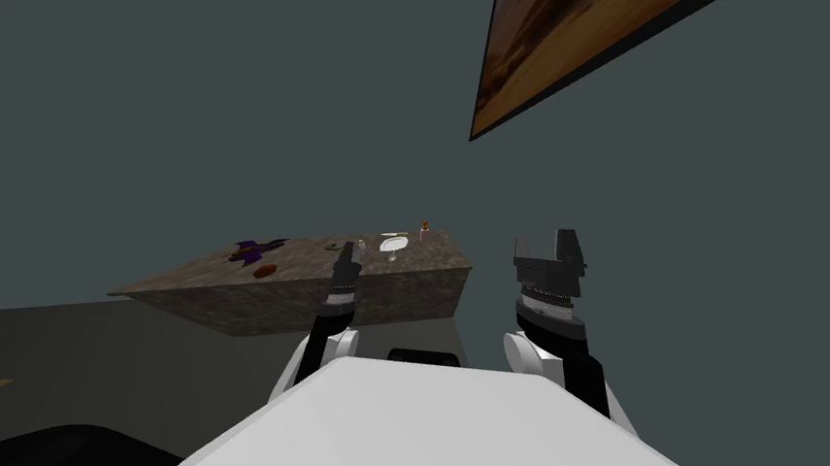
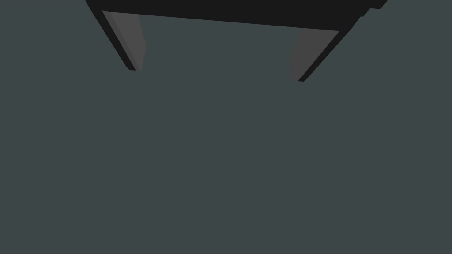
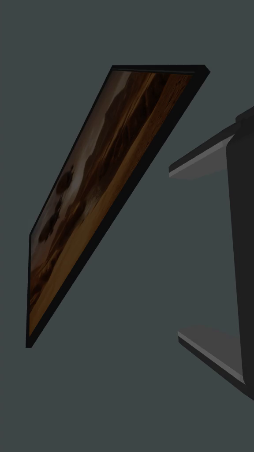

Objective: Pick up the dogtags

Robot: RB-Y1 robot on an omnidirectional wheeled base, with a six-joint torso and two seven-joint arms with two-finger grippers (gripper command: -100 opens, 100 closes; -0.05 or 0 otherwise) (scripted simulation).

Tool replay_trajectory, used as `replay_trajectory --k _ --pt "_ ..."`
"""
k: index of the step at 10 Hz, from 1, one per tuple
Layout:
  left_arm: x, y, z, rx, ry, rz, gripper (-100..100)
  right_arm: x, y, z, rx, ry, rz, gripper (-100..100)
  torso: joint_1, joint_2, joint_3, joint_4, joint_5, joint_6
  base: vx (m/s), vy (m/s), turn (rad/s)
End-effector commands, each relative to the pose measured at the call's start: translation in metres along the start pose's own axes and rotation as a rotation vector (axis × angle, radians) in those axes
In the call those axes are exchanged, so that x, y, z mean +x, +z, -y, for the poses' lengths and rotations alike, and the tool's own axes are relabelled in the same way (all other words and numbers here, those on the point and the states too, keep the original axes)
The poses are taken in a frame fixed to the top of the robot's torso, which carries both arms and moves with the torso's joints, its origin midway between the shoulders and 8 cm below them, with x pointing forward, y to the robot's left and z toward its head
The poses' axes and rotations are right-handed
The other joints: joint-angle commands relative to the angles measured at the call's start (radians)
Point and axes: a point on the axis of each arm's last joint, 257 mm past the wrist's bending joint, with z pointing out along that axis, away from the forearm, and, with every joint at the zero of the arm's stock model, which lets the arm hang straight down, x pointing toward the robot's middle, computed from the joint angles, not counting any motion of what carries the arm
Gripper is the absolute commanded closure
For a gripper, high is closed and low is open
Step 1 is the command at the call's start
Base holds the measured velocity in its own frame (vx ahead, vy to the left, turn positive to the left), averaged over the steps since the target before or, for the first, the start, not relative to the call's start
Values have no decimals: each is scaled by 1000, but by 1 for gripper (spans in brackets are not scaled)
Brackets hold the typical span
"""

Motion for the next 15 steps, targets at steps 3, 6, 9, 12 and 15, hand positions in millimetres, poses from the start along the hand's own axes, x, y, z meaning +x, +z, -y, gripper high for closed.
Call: replay_trajectory --k 3,6,9,12,15 --pt "5 1 -17 -59 -12 -47 -100 0 0 0 0 0 0 0 0 -1 -1 0 0 0 22 -5 -1" --pt "8 2 -35 -129 -39 -73 -100 0 0 0 0 0 0 0 0 -2 -1 -1 0 0 37 -8 -1" --pt "10 2 -51 -197 -63 -88 -100 0 0 0 0 0 0 0 0 -3 -2 -1 0 0 37 -6 -2" --pt "12 1 -66 -262 -92 -100 -100 0 0 0 0 0 0 0 0 -2 -1 -1 0 0 34 -6 -2" --pt "14 -2 -82 -333 -122 -111 -100 0 0 0 0 0 0 0 0 -3 -2 -1 0 0 43 -8 -2"
